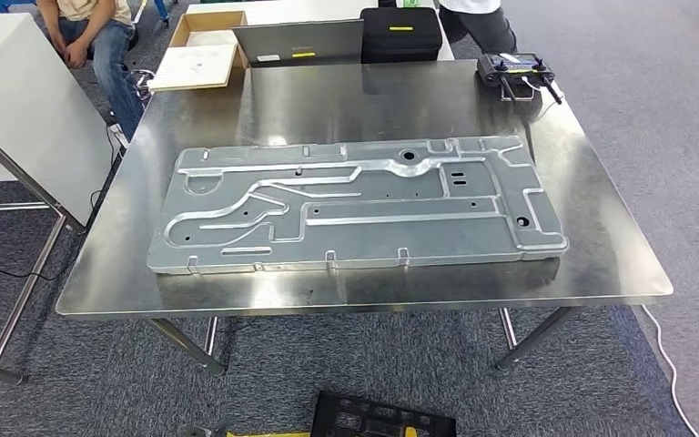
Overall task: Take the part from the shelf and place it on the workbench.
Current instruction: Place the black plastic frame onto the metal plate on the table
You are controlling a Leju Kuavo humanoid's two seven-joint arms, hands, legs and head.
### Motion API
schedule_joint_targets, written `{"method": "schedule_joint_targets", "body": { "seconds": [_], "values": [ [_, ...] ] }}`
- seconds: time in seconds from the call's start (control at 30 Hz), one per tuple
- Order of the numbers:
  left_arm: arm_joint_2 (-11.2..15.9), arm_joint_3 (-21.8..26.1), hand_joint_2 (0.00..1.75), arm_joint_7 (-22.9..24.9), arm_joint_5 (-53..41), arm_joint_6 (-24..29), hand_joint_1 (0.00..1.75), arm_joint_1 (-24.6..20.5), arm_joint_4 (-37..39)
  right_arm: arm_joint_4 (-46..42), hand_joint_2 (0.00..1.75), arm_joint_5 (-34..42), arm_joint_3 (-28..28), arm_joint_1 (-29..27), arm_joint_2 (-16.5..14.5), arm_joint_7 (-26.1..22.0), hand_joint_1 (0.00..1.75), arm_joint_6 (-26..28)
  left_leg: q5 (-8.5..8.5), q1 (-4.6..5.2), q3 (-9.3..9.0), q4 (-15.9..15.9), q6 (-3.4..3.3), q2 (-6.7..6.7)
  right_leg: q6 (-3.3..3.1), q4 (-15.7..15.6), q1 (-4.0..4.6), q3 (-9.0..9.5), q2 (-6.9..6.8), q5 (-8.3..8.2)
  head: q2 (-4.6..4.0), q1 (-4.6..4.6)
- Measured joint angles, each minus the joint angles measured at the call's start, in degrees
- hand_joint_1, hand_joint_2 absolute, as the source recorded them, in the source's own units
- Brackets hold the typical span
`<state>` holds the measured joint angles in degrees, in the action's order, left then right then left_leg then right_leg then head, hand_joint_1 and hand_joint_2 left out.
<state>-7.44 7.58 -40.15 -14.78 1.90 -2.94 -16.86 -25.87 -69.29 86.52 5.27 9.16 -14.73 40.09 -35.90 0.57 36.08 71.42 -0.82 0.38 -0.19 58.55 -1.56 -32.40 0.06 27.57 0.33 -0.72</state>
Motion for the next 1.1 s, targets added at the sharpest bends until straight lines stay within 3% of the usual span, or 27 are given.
{"method": "schedule_joint_targets", "body": {
  "seconds": [0.03,0.07,0.1,0.17,0.2,0.23,0.37,0.43,0.5,0.53,0.57,0.6,0.7,0.77,0.87,0.93,1.0,1.03,1.07,1.1],
  "values": [
    [0.0,-0.1,0.00,0.0,-0.1,0.1,0.00,0.0,0.1,1.1,0.00,-0.3,0.0,0.0,-0.7,0.1,0.00,0.0,-0.49,-0.09,1.16,2.3,0.04,0.00,-0.02,0.0,0.04,-0.04,0.01,0.01,0.00,-0.03],
    [0.1,-0.3,0.00,0.0,-0.2,0.2,0.00,0.0,0.1,2.2,0.00,-0.7,0.0,0.1,-1.4,0.1,0.00,0.0,0.20,-0.17,1.34,2.5,-0.01,-0.01,-0.03,0.1,0.09,-0.02,0.04,0.02,0.00,-0.03],
    [0.2,-0.4,0.00,0.0,-0.3,0.2,0.00,0.0,0.2,3.3,0.00,-0.9,0.0,0.2,-2.0,0.2,0.00,0.0,1.93,-0.22,0.42,0.4,-0.17,-0.02,-0.03,0.1,0.12,0.06,0.09,0.04,0.00,-0.03],
    [0.4,-0.7,0.00,0.0,-0.4,0.3,0.00,-0.2,0.3,5.2,0.00,-1.2,0.0,0.4,-2.9,0.3,0.00,-0.1,6.10,-0.19,-3.21,-7.6,-0.77,-0.11,0.04,0.1,0.25,0.22,0.21,0.08,0.00,-0.02],
    [0.5,-0.8,0.00,0.0,-0.4,0.4,0.00,-0.3,0.3,5.9,0.00,-1.3,0.0,0.5,-3.2,0.4,0.00,-0.1,7.32,-0.10,-4.63,-10.9,-0.99,-0.17,0.20,0.1,0.34,0.20,0.25,0.08,0.00,-0.02],
    [0.6,-0.8,0.00,0.0,-0.4,0.4,0.00,-0.4,0.3,6.5,0.00,-1.4,0.0,0.5,-3.5,0.4,0.00,-0.2,7.81,0.00,-5.38,-12.9,-1.15,-0.23,0.43,0.1,0.40,0.13,0.26,0.04,0.00,-0.02],
    [0.8,-1.0,0.00,0.0,-0.2,0.7,0.00,-0.4,0.4,8.4,0.00,-2.1,-0.3,0.6,-4.5,-0.2,0.00,-3.0,8.41,-0.17,-5.71,-14.5,-1.78,-0.21,1.71,0.4,0.38,0.01,0.21,0.33,0.00,0.01],
    [0.8,-1.1,0.00,0.0,0.0,0.8,0.00,-0.5,0.4,8.9,0.00,-2.4,-0.6,0.7,-4.9,-0.8,0.00,-4.1,8.95,-0.39,-5.91,-15.0,-2.31,-0.07,2.01,4.3,0.30,-1.66,0.14,3.14,0.00,0.03],
    [0.9,-1.2,0.00,0.0,0.0,0.9,0.00,-0.4,0.4,9.4,0.00,-2.6,-0.7,0.7,-5.3,-1.2,0.00,-4.3,9.07,-0.23,-5.71,-15.0,-2.54,0.01,2.21,11.6,0.27,-5.03,0.11,6.88,0.00,0.03],
    [0.9,-1.3,0.00,0.0,0.0,0.9,0.00,-0.4,0.4,9.5,0.00,-2.7,-0.7,0.7,-5.5,-1.3,0.00,-4.3,9.06,-0.16,-5.63,-14.9,-2.57,0.03,2.29,14.4,0.27,-6.38,0.11,7.74,0.00,0.03],
    [0.9,-1.3,0.00,0.0,0.0,0.9,0.00,-0.3,0.4,9.7,0.00,-2.7,-0.7,0.6,-5.7,-1.3,0.00,-4.3,9.02,-0.12,-5.60,-14.8,-2.58,0.03,2.31,15.4,0.27,-6.86,0.10,7.41,0.00,0.03],
    [0.9,-1.3,0.00,0.0,0.0,0.9,0.00,-0.3,0.5,9.9,0.00,-2.7,-0.7,0.6,-5.8,-1.3,0.00,-4.3,8.95,-0.09,-5.61,-14.7,-2.56,0.02,2.26,14.0,0.28,-6.26,0.09,5.98,0.00,0.03],
    [0.9,-1.4,0.00,0.0,0.2,0.9,0.00,-0.4,0.5,10.1,0.00,-2.9,-0.9,0.7,-6.0,-1.7,0.00,-3.6,8.52,0.04,-5.65,-14.2,-2.17,-0.01,1.65,3.3,0.45,-1.17,-0.02,0.71,0.00,0.02],
    [0.9,-1.5,0.00,0.0,0.3,1.1,0.00,-0.4,0.5,9.7,0.00,-2.1,-1.0,0.8,-6.1,-4.6,0.00,-2.1,8.28,0.23,-5.47,-13.8,-1.70,-0.01,1.24,0.2,0.75,0.14,-0.06,0.06,0.00,0.01],
    [1.0,-1.6,0.00,0.0,0.5,1.4,0.00,-0.3,0.5,6.2,0.00,0.9,-0.7,1.0,-6.5,-14.7,0.00,-0.4,7.76,0.31,-5.24,-13.3,-0.89,-0.03,0.58,-0.1,0.50,0.10,-0.01,-0.20,0.00,0.01],
    [1.0,-1.6,0.00,0.0,0.7,1.6,0.00,-0.4,0.5,3.2,0.00,3.0,-0.1,1.5,-6.7,-20.3,0.00,-0.1,5.07,0.12,-3.64,-9.5,-0.19,-0.14,-0.04,-0.5,0.15,0.09,-0.04,-0.46,0.00,0.00],
    [1.0,-1.7,0.00,0.0,0.9,1.7,0.00,-0.3,0.5,1.1,0.00,4.2,0.3,1.9,-6.7,-22.6,0.00,0.0,1.08,-0.34,-0.30,-1.9,0.36,-0.18,-0.28,-0.5,0.21,-0.04,-0.13,-0.51,0.00,0.00],
    [1.0,-1.7,0.00,0.0,0.9,1.8,0.00,-0.2,0.5,0.3,0.00,4.5,0.6,2.0,-6.7,-22.9,0.00,0.0,-0.10,-0.57,1.17,1.3,0.55,-0.18,-0.28,-0.4,0.23,-0.12,-0.17,-0.51,0.00,0.00],
    [1.0,-1.7,0.00,0.0,0.9,1.8,0.00,-0.1,0.5,-0.4,0.00,4.6,0.7,2.0,-6.7,-23.1,0.00,0.0,-0.22,-0.75,1.88,2.9,0.68,-0.17,-0.26,-0.3,0.23,-0.18,-0.19,-0.51,0.00,0.00],
    [1.0,-1.8,0.00,0.0,1.0,1.8,0.00,-0.1,0.5,-1.1,0.00,4.7,0.9,2.0,-6.7,-23.2,0.00,0.0,0.84,-0.90,1.47,2.1,0.74,-0.16,-0.23,-0.2,0.20,-0.21,-0.17,-0.48,0.00,-0.01]
  ]
}}
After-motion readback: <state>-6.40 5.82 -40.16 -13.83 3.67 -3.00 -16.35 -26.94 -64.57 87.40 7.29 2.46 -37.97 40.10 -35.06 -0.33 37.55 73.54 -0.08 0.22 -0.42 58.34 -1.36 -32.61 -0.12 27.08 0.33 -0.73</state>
